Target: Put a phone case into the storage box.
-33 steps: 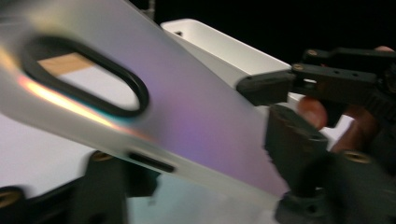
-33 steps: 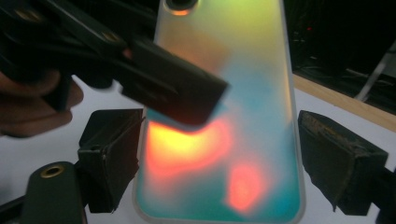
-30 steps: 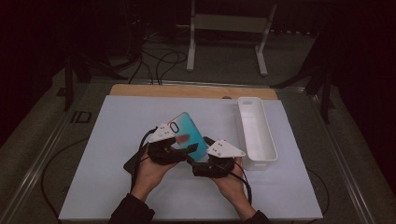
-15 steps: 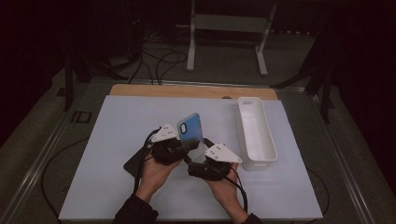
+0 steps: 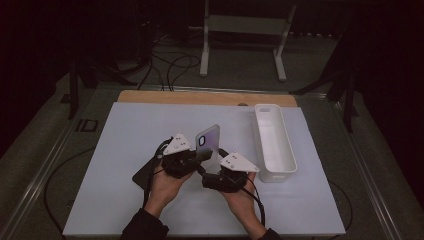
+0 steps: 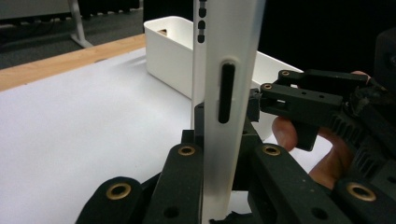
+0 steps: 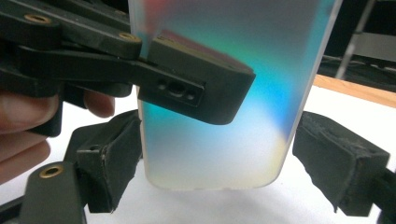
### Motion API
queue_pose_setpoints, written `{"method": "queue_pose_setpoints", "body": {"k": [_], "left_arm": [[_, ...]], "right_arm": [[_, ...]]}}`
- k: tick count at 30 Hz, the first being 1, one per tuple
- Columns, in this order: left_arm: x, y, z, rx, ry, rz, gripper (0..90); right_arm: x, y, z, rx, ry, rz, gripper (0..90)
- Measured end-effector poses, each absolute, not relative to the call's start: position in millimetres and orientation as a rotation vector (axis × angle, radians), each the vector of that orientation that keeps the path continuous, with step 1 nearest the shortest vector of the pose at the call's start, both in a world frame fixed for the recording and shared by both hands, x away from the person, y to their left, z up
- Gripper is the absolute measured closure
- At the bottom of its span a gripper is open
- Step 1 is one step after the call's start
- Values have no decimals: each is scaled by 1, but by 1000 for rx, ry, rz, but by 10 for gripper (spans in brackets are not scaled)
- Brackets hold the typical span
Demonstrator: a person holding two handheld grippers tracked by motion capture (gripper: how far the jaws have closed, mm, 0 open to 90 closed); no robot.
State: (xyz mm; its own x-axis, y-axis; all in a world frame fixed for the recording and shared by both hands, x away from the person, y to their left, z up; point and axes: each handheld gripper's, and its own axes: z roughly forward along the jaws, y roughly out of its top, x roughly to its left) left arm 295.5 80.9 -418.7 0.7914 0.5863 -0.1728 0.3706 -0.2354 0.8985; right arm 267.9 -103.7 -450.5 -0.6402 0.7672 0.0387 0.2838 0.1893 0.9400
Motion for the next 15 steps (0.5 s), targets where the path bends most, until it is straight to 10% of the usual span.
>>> {"method": "queue_pose_setpoints", "body": {"k": [15], "left_arm": [[296, 96, -418, 1822, 773, 287, 859]], "right_arm": [[278, -117, -436, 873, 2205, 1384, 76]]}}
